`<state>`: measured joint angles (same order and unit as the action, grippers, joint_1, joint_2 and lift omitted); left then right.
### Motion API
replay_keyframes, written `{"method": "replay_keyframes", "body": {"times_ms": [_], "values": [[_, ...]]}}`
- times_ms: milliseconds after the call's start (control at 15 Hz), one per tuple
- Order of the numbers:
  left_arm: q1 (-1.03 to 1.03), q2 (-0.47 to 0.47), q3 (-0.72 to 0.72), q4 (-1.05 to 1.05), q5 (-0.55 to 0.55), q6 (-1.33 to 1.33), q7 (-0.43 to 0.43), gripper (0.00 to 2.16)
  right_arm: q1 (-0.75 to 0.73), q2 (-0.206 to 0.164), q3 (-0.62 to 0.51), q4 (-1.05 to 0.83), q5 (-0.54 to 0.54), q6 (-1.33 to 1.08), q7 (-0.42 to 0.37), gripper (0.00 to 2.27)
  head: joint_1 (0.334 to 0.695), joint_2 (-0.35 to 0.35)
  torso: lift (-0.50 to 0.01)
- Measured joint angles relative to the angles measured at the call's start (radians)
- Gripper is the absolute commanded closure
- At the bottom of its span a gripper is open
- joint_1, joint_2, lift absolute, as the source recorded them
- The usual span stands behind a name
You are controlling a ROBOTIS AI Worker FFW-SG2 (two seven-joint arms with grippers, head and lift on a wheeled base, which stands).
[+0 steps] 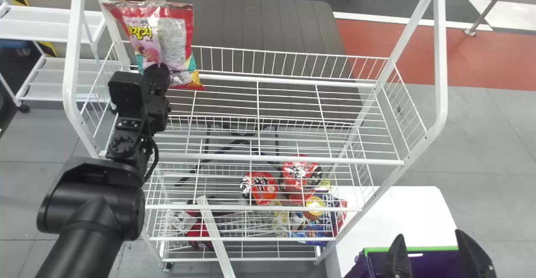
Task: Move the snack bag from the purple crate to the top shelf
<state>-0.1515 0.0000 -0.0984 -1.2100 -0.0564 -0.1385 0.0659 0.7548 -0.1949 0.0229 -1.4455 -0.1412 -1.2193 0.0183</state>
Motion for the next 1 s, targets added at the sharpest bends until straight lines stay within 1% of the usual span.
{"method": "replay_keyframes", "body": {"times_ms": [133, 200, 267, 333, 400, 467, 533, 600, 667, 1000], "values": [[-0.01, 0.0, 0.002, 0.021, -0.003, -0.003, 0.001, 1.3, 0.0, 0.0, 0.0, 0.001, 0.0, -0.004, 0.0, 0.12, 0.695, -0.114, -0.001], [-0.013, 0.0, 0.002, 0.03, -0.003, -0.006, 0.002, 1.22, 0.0, 0.0, 0.0, 0.001, 0.0, -0.005, 0.0, 0.12, 0.695, -0.113, -0.001], [-0.015, 0.0, 0.002, 0.036, -0.003, -0.011, 0.002, 1.21, 0.0, 0.0, 0.0, 0.002, 0.0, -0.005, 0.0, 0.12, 0.695, -0.113, -0.001], [-0.015, 0.0, 0.001, 0.041, -0.003, -0.017, 0.002, 1.16, -0.001, -0.001, 0.0, 0.003, 0.0, -0.005, 0.0, 0.12, 0.695, -0.114, -0.001], [-0.015, 0.0, -0.001, 0.043, -0.003, -0.021, 0.004, 1.04, -0.001, -0.001, 0.0, 0.003, 0.0, -0.005, 0.0, 0.12, 0.695, -0.114, -0.001], [-0.015, 0.0, -0.003, 0.045, -0.003, -0.024, 0.005, 0.75, -0.002, -0.001, 0.0, 0.004, 0.0, -0.005, 0.0, 0.12, 0.695, -0.117, -0.001], [-0.015, 0.0, -0.005, 0.045, -0.003, -0.027, 0.005, 0.41, -0.002, -0.001, 0.0, 0.005, 0.0, -0.006, 0.0, 0.12, 0.695, -0.118, -0.001], [-0.014, 0.0, -0.006, 0.046, -0.003, -0.031, 0.005, 0.14, -0.003, -0.001, 0.0, 0.007, 0.0, -0.006, 0.0, 0.12, 0.695, -0.118, -0.001], [-0.014, 0.0, -0.006, 0.045, -0.003, -0.034, 0.005, 0.02, -0.003, -0.001, 0.0, 0.008, -0.001, -0.008, 0.0, 0.12, 0.695, -0.119, -0.001], [0.005, 0.0, 0.0, 0.035, -0.002, -0.039, 0.005, 0.04, -0.005, -0.001, 0.0, 0.011, -0.001, -0.009, 0.0, 0.12, 0.695, -0.118, -0.001]]}}
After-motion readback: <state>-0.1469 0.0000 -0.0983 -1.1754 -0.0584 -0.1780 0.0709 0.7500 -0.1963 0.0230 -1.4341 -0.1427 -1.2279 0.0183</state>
